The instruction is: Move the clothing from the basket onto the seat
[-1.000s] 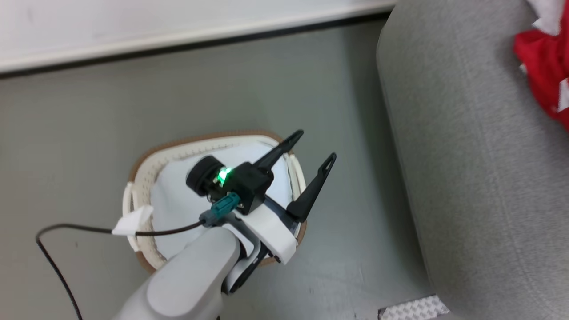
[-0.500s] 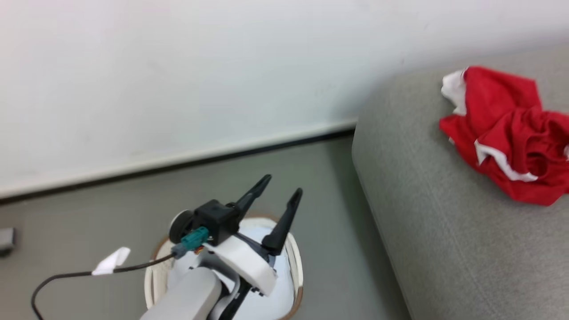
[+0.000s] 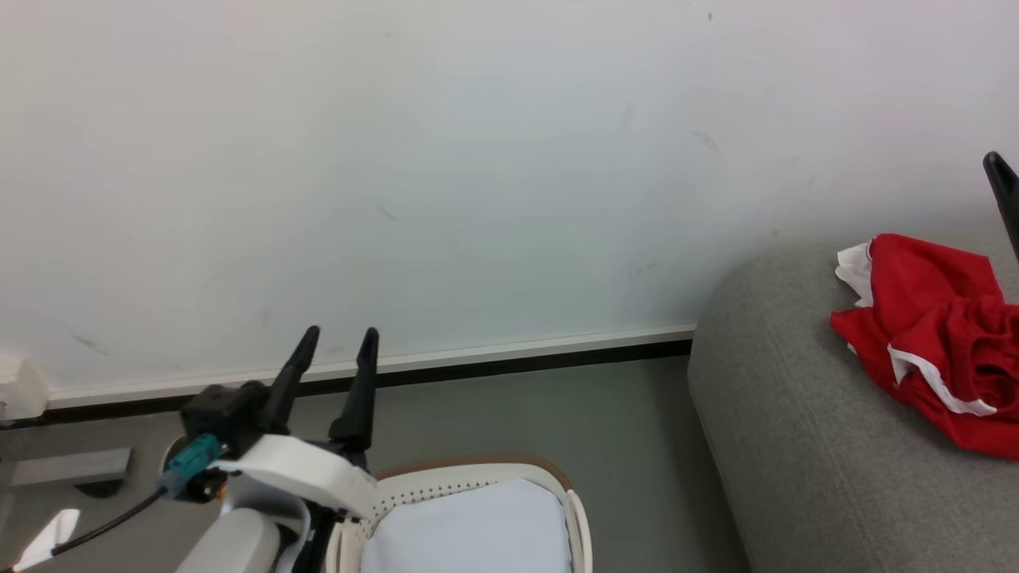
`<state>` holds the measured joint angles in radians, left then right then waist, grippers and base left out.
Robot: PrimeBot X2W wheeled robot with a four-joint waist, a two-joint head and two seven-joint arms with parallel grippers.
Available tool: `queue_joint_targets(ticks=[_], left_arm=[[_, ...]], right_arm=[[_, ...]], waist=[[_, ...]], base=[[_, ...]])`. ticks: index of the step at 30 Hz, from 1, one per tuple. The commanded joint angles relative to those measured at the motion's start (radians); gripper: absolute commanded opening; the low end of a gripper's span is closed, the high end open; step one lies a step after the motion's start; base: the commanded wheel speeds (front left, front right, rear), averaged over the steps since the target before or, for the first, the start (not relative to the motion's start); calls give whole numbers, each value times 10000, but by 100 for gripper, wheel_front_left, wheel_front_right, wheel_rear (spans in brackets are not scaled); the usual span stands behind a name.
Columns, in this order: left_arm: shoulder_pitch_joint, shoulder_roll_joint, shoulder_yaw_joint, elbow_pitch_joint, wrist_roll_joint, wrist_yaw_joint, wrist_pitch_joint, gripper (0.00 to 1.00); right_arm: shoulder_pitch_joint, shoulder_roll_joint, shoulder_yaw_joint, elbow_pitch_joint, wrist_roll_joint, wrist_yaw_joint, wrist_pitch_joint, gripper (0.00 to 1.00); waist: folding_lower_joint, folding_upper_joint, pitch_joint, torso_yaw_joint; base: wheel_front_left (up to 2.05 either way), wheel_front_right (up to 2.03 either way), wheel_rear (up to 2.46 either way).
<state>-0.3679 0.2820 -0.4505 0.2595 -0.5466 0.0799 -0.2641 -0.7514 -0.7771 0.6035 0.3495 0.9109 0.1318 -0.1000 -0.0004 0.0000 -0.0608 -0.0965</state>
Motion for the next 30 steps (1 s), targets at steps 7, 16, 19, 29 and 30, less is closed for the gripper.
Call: queue_joint_targets(ticks=[7,16,19,29,30], left_arm=[[1451,-48,1477,63,186,312,0,100],[2875,-823,2921,2,882,13,-2,100],[3043,-1026,3150,40,1117,-140,-2,100],[3397,-1867,4027,322,2688,-809,-3,100],[3385,-1917,4094,369,2775,-889,-3,100]], right_arm=[[2569,1512,-1781,-56,-974,-23,-1451,100],[5458,3978,-3156,-473,-2022,-23,-1658,100],[5813,4535,-3363,-674,-2306,-23,-1651,100],[6864,5904,-3684,-1248,-4396,-23,-1653,100],[6880,5987,-3695,-1164,-4514,-23,-1653,100]], waist=[[4,0,-311,657],[4,0,-352,480],[4,0,-358,393],[4,0,-299,244],[4,0,-297,249]], base=[[0,0,0],[0,0,0],[0,0,0],[0,0,0],[0,0,0]])
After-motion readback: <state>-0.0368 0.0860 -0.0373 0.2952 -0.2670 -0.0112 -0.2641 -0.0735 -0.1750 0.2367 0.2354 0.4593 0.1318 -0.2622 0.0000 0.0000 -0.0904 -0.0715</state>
